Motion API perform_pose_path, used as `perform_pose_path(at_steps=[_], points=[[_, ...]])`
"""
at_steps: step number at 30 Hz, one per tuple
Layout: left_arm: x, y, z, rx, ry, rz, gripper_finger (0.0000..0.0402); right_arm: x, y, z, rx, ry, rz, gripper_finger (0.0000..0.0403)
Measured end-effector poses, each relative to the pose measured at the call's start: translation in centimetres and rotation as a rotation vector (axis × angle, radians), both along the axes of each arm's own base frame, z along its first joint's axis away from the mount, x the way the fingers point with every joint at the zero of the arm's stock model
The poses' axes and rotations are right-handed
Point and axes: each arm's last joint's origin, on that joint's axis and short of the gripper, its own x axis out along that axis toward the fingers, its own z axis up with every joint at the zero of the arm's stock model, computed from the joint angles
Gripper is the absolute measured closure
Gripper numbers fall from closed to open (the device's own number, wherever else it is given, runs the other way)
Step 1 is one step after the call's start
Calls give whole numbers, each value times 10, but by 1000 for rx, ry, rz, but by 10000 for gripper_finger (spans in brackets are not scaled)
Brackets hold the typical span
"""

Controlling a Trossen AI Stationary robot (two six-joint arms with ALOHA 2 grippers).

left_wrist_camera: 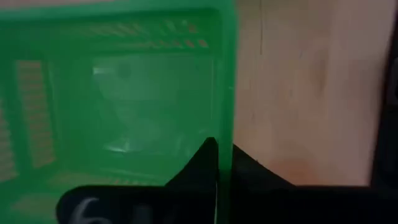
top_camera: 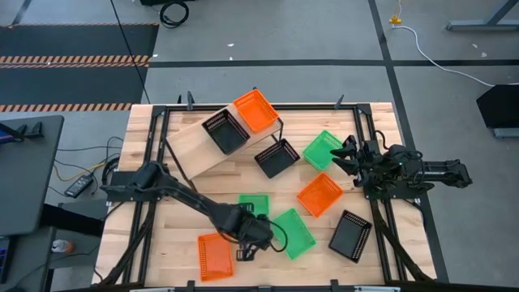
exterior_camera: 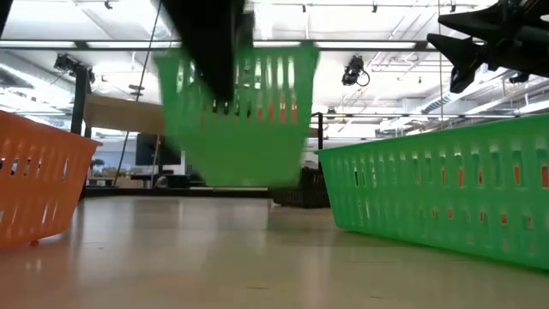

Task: Stack baskets on shelf by color
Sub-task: Put the bottom left green basket on the shelf

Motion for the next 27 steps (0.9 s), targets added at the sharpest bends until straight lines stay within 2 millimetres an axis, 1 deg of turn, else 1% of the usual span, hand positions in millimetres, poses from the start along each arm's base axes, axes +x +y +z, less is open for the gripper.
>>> perform_pose_path(at_steps=[4,7,10,12,15,18,21,23,25,27], points=[[-4,12,58,85,-17,109,397,0,0,0,2,-1,1,251],[-12,24,93,143,-24,176,398,0,0,0,2,-2,3,251],[-19,38,122,186,-51,210,398,0,0,0,17,-2,10,251],[-19,46,136,182,-115,228,399,0,0,0,17,-2,16,251],[-27,65,157,198,-178,291,399,0,0,0,17,-1,18,251],[-38,86,173,220,-224,356,399,0,0,0,17,2,18,251],[-45,109,182,227,-248,422,399,0,1,-1,14,9,28,251],[-54,122,187,234,-245,443,399,1,1,-2,13,16,33,251],[-62,135,188,238,-234,472,399,1,1,-2,9,24,48,251],[-72,146,184,229,-190,488,399,1,2,-3,8,28,64,251]])
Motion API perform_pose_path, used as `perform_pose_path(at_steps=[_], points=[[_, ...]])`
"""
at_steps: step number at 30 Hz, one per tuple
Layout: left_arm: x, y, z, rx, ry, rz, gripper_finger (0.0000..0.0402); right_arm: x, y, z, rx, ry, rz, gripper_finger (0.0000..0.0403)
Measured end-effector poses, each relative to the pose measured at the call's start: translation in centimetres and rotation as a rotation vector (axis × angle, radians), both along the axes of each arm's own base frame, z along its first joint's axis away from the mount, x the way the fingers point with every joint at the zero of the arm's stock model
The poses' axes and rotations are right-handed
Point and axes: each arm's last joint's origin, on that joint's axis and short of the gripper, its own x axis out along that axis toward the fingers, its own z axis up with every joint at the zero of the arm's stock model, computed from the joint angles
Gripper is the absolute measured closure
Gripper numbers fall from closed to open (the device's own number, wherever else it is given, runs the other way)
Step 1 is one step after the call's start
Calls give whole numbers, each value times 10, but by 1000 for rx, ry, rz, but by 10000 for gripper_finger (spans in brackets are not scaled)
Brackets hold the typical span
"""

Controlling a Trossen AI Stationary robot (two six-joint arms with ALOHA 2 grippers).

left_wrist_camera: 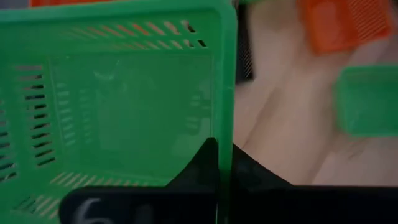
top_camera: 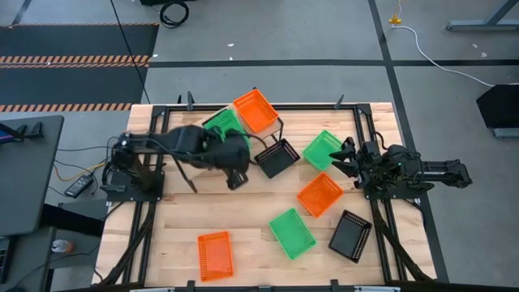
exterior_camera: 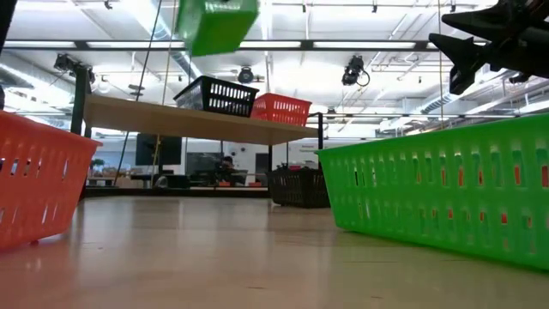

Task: Stack baskets on shelf by color
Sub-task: Put the bottom left green basket on the shelf

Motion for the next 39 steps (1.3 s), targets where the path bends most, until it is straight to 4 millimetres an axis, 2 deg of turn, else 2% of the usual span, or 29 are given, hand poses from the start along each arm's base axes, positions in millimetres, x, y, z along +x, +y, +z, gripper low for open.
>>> perform_pose_path(at_steps=[5,13,21,33,39], points=[[-34,16,-16,-72,73,76,399,1,1,-2,-4,20,30,251],[-63,11,-52,-124,200,114,397,1,1,-3,2,34,36,251],[-65,9,-84,-154,322,134,395,1,1,-3,21,29,38,251],[-61,22,-111,-131,363,139,394,1,1,-3,18,28,37,251],[-59,28,-114,-123,356,139,393,1,1,-3,18,28,37,251]])
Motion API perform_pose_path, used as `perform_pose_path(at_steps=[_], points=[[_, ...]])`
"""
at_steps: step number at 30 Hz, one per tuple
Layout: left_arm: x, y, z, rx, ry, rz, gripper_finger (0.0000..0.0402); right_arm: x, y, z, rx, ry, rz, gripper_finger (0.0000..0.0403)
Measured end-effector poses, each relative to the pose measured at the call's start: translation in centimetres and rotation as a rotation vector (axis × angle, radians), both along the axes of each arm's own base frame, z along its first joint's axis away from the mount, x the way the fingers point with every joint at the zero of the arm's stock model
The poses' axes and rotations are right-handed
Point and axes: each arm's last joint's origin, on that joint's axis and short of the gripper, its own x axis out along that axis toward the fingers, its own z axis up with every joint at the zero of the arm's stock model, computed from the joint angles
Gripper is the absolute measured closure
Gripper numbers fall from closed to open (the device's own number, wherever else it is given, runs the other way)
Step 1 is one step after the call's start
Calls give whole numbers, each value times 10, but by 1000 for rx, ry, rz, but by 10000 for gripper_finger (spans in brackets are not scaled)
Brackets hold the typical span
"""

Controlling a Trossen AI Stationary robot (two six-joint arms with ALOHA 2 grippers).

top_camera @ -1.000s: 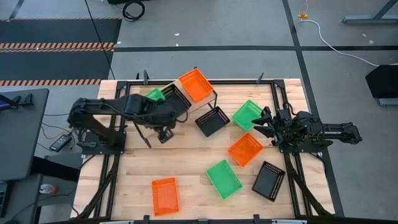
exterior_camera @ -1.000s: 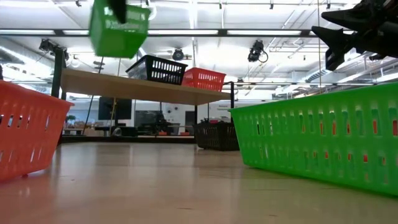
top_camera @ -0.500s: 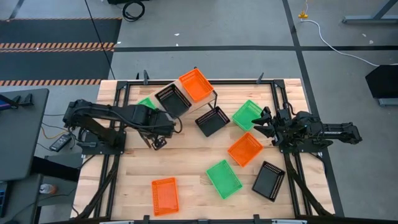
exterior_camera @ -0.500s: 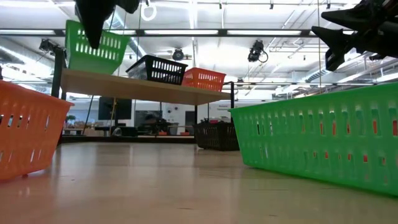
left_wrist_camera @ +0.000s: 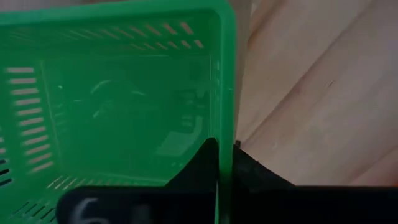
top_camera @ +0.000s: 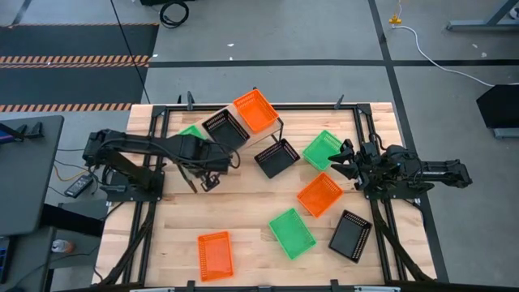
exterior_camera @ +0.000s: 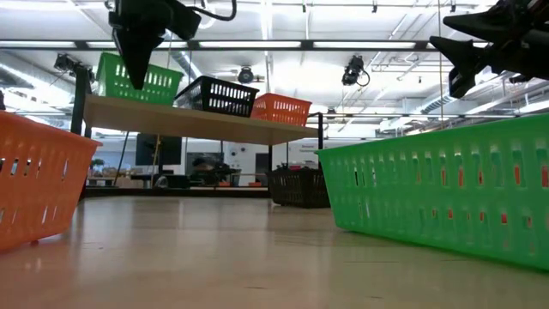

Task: Stack baskets on shelf by color
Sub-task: Put the bottom left green basket on the shelf, then stack the bottom orange basket on the orange basket on the shelf

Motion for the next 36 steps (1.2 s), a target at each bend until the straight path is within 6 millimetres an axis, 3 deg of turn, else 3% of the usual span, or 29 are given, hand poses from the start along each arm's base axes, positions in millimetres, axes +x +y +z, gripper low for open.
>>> perform_pose_path(at_steps=[13,23,29,36], points=[[-1,-1,2,-42,8,15,322,0,0,0,2,1,1,251],[0,-10,69,-72,-202,19,302,0,0,0,3,1,1,251],[4,-46,85,-108,-351,-76,309,0,1,0,15,2,24,251],[21,-112,60,-173,-338,-184,318,0,1,-1,14,12,33,251]])
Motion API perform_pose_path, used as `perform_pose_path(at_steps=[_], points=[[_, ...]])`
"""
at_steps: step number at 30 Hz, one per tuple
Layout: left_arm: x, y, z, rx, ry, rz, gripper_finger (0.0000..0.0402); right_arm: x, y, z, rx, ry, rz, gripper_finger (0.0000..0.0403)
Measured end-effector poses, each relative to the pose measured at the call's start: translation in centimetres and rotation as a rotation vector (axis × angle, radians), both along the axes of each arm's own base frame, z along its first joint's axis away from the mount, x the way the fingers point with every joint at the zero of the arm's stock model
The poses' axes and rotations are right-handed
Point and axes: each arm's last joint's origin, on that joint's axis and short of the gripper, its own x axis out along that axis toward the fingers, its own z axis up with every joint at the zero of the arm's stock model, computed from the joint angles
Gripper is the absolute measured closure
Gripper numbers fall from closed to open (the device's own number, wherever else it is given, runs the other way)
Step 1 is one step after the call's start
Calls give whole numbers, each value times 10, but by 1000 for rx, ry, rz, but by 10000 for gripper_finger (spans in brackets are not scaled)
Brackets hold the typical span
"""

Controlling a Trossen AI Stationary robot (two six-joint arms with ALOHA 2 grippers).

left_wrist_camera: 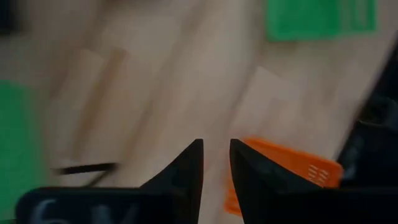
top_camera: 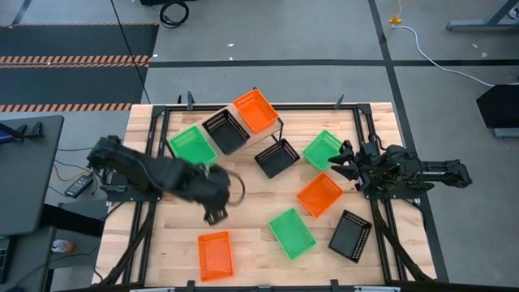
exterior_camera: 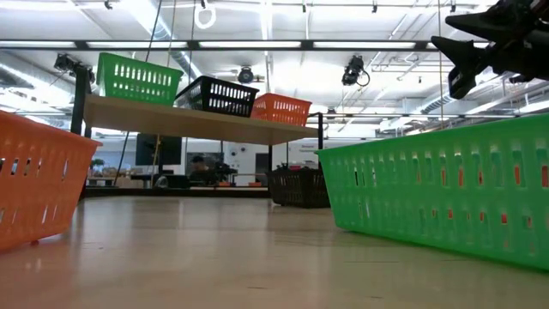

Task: Stack baskets on shelf by color
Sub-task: Stack the bottom orange basket on the orange basket on the shelf

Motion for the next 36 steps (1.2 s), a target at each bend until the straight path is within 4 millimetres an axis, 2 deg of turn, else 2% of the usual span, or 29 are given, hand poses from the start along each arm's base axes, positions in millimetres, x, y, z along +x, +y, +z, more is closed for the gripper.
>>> perform_pose_path(at_steps=[8,11,14,17,22,31,36], points=[[24,-91,-51,-211,28,-129,318,0,0,-2,8,19,3,251],[26,-117,-72,-255,75,-154,319,1,0,-2,18,26,5,251],[25,-135,-90,-278,135,-156,318,1,0,-2,27,28,7,251],[25,-148,-104,-303,164,-160,309,1,0,-3,34,30,8,251],[29,-168,-114,-377,122,-169,274,1,0,-3,35,34,9,251],[31,-179,-150,-314,217,-136,200,1,0,-4,35,46,9,251],[33,-176,-177,-193,273,-95,188,1,0,-4,34,48,13,251]])
